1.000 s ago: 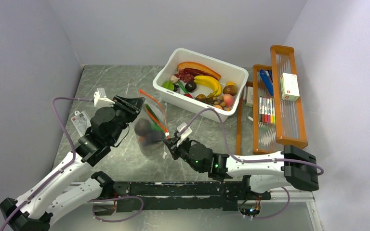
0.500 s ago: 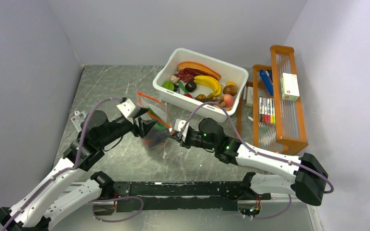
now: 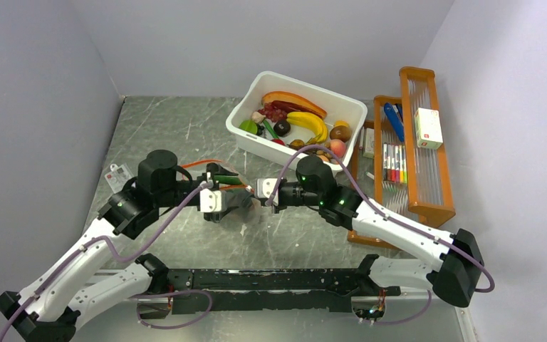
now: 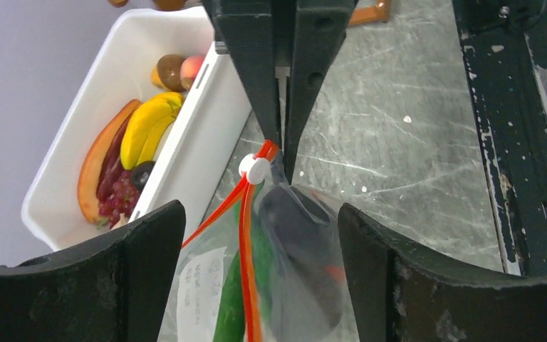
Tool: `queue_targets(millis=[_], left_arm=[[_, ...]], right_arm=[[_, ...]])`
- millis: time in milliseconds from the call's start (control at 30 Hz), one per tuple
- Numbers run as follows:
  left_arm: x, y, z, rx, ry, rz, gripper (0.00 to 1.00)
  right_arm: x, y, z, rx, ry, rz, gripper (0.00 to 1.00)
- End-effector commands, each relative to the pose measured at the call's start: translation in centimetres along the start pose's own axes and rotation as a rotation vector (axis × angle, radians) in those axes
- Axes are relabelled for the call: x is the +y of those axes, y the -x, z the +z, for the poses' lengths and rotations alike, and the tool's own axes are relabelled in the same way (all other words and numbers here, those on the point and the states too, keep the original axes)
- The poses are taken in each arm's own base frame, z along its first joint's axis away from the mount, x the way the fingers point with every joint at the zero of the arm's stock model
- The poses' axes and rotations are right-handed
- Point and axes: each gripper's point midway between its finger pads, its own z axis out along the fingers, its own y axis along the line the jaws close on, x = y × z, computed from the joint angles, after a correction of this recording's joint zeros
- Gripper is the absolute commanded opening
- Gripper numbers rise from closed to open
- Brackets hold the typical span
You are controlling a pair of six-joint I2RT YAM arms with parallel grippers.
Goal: Place the food in the zip-top bag and seal the zipper
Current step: Zip the zipper food storage bag.
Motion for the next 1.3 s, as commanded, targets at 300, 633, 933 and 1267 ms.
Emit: queue_targets(millis=[300, 633, 933, 1267], left_arm=[[0.0, -0.7, 3.0, -0.023, -0.150, 0.062, 0.58], [-0.8, 0.3, 3.9, -0.075, -0.266, 0.047, 0.42], [-1.6, -0.5, 3.9, -0.038, -0.331, 0.030, 0.32], [-1.2, 0.0, 3.9, -0.046, -0.325, 0.028, 0.07]], right_arm=[[0.7, 0.3, -0.4, -0.032, 0.068, -0.087, 0.00], [1.0, 0.1, 0.0, -0.043, 0.081, -0.076, 0.00], [0.6, 0.4, 0.0, -0.062, 0.055, -0.083, 0.00], [0.7, -0.4, -0.1, -0.036, 0.042, -0.067, 0.00]])
